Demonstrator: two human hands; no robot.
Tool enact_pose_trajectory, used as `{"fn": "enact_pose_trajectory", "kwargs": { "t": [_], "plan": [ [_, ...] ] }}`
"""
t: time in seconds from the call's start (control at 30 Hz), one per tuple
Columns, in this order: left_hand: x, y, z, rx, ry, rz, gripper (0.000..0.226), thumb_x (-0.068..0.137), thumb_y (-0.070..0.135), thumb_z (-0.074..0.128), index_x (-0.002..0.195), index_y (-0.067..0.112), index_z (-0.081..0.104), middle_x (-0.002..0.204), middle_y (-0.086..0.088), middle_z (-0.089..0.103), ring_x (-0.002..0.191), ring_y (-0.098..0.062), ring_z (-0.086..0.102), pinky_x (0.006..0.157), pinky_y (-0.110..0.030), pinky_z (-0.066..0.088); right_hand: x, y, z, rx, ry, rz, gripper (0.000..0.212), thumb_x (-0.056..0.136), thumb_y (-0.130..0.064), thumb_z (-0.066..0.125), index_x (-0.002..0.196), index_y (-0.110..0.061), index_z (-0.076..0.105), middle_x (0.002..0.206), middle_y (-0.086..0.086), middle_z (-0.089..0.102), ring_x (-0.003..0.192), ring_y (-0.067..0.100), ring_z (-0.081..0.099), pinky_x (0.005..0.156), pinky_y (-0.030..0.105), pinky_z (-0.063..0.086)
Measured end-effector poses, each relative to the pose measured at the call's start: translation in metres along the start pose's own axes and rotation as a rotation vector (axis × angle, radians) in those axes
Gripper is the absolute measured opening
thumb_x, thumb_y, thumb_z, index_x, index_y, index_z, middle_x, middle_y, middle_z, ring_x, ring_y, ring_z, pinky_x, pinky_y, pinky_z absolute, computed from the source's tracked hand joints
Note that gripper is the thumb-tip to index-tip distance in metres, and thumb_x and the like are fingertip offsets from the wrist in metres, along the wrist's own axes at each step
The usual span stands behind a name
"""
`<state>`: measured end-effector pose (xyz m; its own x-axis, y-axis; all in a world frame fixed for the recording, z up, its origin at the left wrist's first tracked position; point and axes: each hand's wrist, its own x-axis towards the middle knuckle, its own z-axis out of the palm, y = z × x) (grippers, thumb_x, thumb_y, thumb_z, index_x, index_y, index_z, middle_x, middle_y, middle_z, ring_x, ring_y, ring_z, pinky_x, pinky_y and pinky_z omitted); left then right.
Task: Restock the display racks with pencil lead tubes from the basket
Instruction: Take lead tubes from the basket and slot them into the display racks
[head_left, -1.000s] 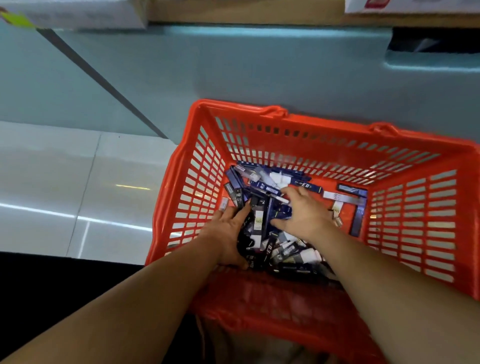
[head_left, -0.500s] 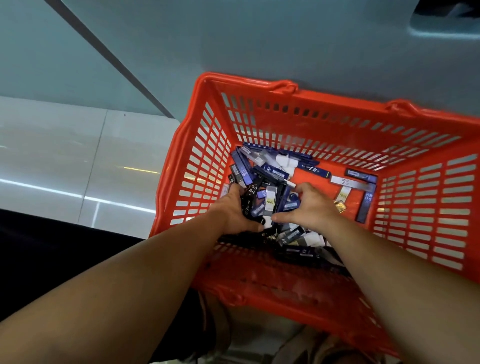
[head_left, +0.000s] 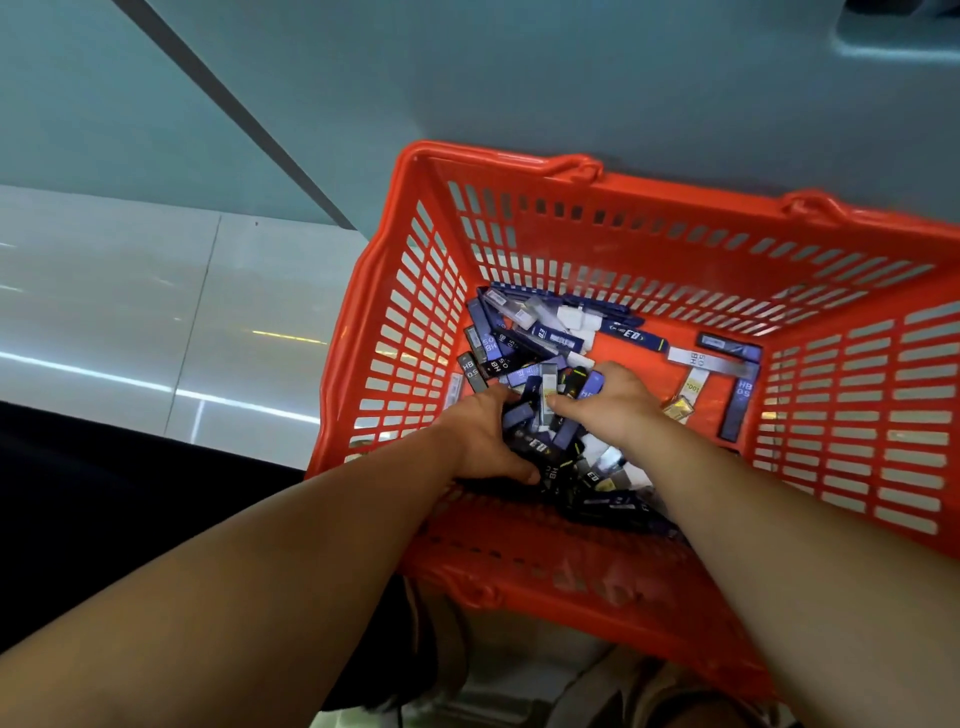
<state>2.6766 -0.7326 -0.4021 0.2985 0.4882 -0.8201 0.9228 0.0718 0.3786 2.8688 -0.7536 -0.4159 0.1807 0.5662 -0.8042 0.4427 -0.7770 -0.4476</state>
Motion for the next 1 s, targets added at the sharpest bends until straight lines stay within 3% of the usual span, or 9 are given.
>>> {"fn": "enact_pose_trajectory", "kwargs": {
  "t": [0.13,0.23,0.33,0.53,0.63,0.77,0.83,0.9,1.0],
  "plan": [
    [0.002,0.004,0.000,-0.106,-0.001,-0.014,0.083,0.067,0.048,0.092,0.135,0.025,0.050,0.124,0.003,0.065,0.111,-0.020,0.065,0.098,-0.039,0.056,0.006,0.000,-0.006,0.153,0.007,0.004,0.083,0.082,-0.029,0.088,0.151,-0.013,0.045,0.149,0.007,0.050,0.125,0.029,0.053,0.099,0.036,0.044],
    [0.001,0.011,0.001,-0.111,-0.051,-0.016,0.067,0.080,0.047,0.085,0.132,0.025,0.050,0.120,0.003,0.063,0.106,-0.021,0.067,0.095,-0.037,0.057,0.004,-0.001,-0.010,0.328,-0.002,0.035,0.054,0.085,-0.013,0.084,0.133,-0.009,0.059,0.130,0.007,0.060,0.103,0.022,0.054,0.088,0.032,0.041],
    [0.002,0.013,0.003,-0.099,-0.060,-0.011,0.068,0.083,0.051,0.082,0.136,0.024,0.051,0.124,0.000,0.063,0.106,-0.022,0.066,0.095,-0.038,0.057,0.005,0.002,-0.009,0.338,-0.068,0.045,0.029,0.091,-0.013,0.078,0.116,-0.014,0.065,0.112,0.005,0.063,0.086,0.015,0.054,0.080,0.027,0.042],
    [0.004,0.020,0.005,-0.345,-0.030,-0.034,0.032,0.095,0.043,0.072,0.119,0.026,0.059,0.098,0.002,0.068,0.074,-0.014,0.064,0.065,-0.029,0.052,0.004,0.001,-0.008,0.407,-0.177,0.068,0.035,0.088,-0.042,0.079,0.117,-0.025,0.069,0.100,-0.014,0.064,0.111,0.017,0.053,0.093,0.034,0.033],
    [0.005,0.024,0.004,-0.466,0.022,-0.040,0.034,0.098,0.039,0.069,0.125,0.020,0.063,0.096,0.003,0.069,0.083,-0.014,0.067,0.076,-0.030,0.056,0.002,0.000,-0.009,0.407,-0.211,0.059,0.057,0.079,-0.048,0.085,0.128,-0.027,0.066,0.125,-0.009,0.064,0.123,0.018,0.052,0.097,0.036,0.034],
    [0.004,0.029,0.006,-0.533,0.019,-0.037,0.043,0.097,0.043,0.069,0.135,0.026,0.059,0.113,0.005,0.070,0.100,-0.015,0.068,0.092,-0.039,0.059,0.000,-0.001,-0.009,0.441,-0.195,0.056,0.088,0.081,-0.046,0.085,0.154,-0.022,0.042,0.155,-0.003,0.047,0.142,0.024,0.042,0.110,0.042,0.033],
    [0.003,0.032,0.006,-0.591,0.022,-0.013,0.051,0.096,0.042,0.071,0.141,0.029,0.053,0.120,0.009,0.067,0.104,-0.012,0.066,0.092,-0.035,0.057,-0.003,-0.005,-0.011,0.461,-0.215,0.080,0.081,0.086,-0.044,0.081,0.153,-0.020,0.042,0.152,-0.005,0.047,0.142,0.025,0.041,0.112,0.043,0.031],
    [0.003,0.035,0.006,-0.628,0.032,0.001,0.056,0.094,0.040,0.073,0.144,0.027,0.051,0.122,0.010,0.065,0.105,-0.010,0.065,0.089,-0.029,0.054,-0.004,-0.008,-0.012,0.462,-0.233,0.088,0.064,0.088,-0.047,0.077,0.142,-0.022,0.053,0.143,-0.006,0.053,0.125,0.022,0.048,0.101,0.041,0.035],
    [0.004,0.039,0.006,-0.659,0.055,-0.010,0.059,0.090,0.044,0.077,0.141,0.023,0.053,0.120,0.008,0.068,0.103,-0.015,0.069,0.091,-0.032,0.057,-0.003,-0.010,-0.011,0.433,-0.232,0.107,0.068,0.086,-0.060,0.072,0.140,-0.022,0.056,0.142,-0.001,0.054,0.119,0.022,0.046,0.099,0.041,0.034]
  ]
}}
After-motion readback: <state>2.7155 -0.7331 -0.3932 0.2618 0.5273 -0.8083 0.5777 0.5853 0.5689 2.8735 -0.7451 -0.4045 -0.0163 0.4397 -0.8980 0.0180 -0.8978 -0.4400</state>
